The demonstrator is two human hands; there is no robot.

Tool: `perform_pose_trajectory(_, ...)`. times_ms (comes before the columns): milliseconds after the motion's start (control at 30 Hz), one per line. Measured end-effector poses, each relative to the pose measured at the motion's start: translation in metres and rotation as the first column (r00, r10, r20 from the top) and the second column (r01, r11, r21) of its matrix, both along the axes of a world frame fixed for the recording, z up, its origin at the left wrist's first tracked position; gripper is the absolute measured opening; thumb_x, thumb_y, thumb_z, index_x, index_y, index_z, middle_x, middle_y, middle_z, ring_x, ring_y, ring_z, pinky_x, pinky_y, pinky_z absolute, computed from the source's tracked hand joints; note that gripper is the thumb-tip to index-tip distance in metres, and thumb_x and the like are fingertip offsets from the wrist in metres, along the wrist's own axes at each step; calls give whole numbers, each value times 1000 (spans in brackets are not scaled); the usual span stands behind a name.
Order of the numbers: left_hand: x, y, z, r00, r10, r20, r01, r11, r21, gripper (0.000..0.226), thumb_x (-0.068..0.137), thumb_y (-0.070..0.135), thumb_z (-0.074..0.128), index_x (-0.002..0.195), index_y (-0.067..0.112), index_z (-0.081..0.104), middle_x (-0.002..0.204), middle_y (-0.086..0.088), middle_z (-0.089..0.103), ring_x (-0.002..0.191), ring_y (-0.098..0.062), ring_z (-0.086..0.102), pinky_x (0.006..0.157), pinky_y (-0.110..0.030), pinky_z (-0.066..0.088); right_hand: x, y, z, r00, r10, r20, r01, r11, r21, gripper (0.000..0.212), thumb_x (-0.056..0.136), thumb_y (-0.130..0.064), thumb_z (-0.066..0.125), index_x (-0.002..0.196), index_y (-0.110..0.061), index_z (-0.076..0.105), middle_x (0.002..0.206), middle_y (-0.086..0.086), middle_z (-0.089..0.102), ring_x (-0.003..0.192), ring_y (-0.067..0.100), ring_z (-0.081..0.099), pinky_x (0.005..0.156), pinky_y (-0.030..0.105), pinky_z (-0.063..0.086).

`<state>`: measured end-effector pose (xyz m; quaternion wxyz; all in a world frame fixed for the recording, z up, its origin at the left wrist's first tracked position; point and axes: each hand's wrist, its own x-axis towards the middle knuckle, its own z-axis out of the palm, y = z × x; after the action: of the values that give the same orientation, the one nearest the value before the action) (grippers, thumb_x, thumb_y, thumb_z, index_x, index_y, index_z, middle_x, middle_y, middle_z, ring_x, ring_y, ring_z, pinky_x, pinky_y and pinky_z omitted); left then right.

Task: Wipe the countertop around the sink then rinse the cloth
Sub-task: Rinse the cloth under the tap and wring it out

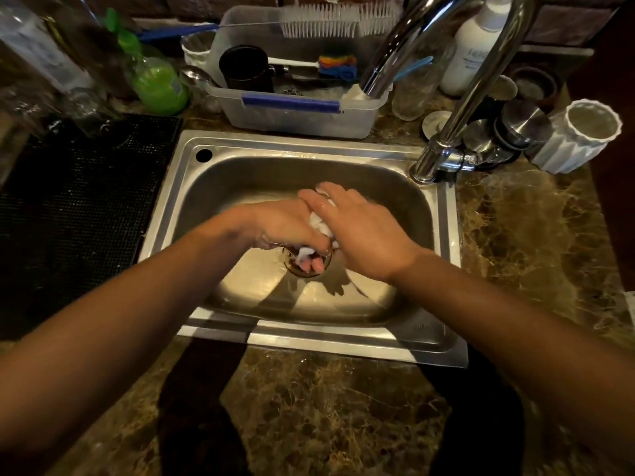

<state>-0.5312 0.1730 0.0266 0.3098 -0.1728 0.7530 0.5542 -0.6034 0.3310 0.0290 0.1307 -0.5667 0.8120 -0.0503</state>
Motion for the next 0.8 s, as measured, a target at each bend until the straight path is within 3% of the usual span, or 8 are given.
perform_pose_trajectory(67,-9,2,1,999,-33,35,34,998,-46,10,86,-1,70,91,7,68,73,-7,64,65,-18,60,56,-25,49,1,-5,-14,991,-108,-81,103,993,-61,76,87,-23,80,150,-16,38,134,13,56,111,30,62,77,41,58)
perform_pose_trajectory(133,-17,5,-3,998,-51,48,57,988,-143,10,86,4,73,88,11,66,67,-2,59,57,-12,51,49,-20,40,-2,-12,-23,970,-184,-160,176,983,-58,57,89,-23,77,137,-12,48,120,11,61,97,28,65,66,37,53)
perform_pose_trajectory(233,-22,14,-9,985,-167,44,171,901,-398,14,90,15,73,83,17,61,73,2,57,61,-11,50,51,-21,37,-7,-21,-29,964,-196,-177,207,977,45,39,91,-24,73,125,-13,57,114,8,66,95,28,69,67,37,48)
perform_pose_trajectory(333,-20,24,-21,948,-319,-1,240,714,-657,19,96,26,65,94,8,67,83,-4,56,78,-22,52,62,-30,36,-9,-25,-31,965,-223,-139,240,963,126,33,93,-30,69,122,-17,65,107,5,72,95,26,71,74,35,51)
perform_pose_trajectory(567,-10,23,-40,903,-430,-3,214,457,-863,35,95,23,62,130,17,62,110,-10,73,95,-31,68,70,-33,41,-15,-33,-39,937,-331,114,270,891,364,22,87,-32,67,76,-20,52,83,1,61,76,23,58,67,33,47)
perform_pose_trajectory(633,-7,25,-40,869,-494,25,254,403,-879,37,96,21,59,132,15,58,112,-11,73,98,-35,69,70,-34,40,-17,-33,-42,873,-372,316,200,863,464,18,89,-22,68,78,-17,54,75,3,58,64,23,53,59,30,42)
perform_pose_trajectory(700,-3,27,-43,839,-541,47,283,362,-888,42,98,23,60,137,13,53,114,-13,73,101,-36,69,73,-36,43,-21,-30,-41,704,-499,505,151,800,580,21,88,-17,72,73,-14,58,59,2,52,47,16,43,48,25,37)
perform_pose_trajectory(800,2,30,-44,829,-558,34,260,331,-907,41,99,24,59,137,11,51,115,-12,73,102,-36,70,72,-35,43,-25,-27,-41,545,-585,600,85,751,654,24,87,-13,72,68,-12,59,51,0,48,39,11,34,42,21,30)
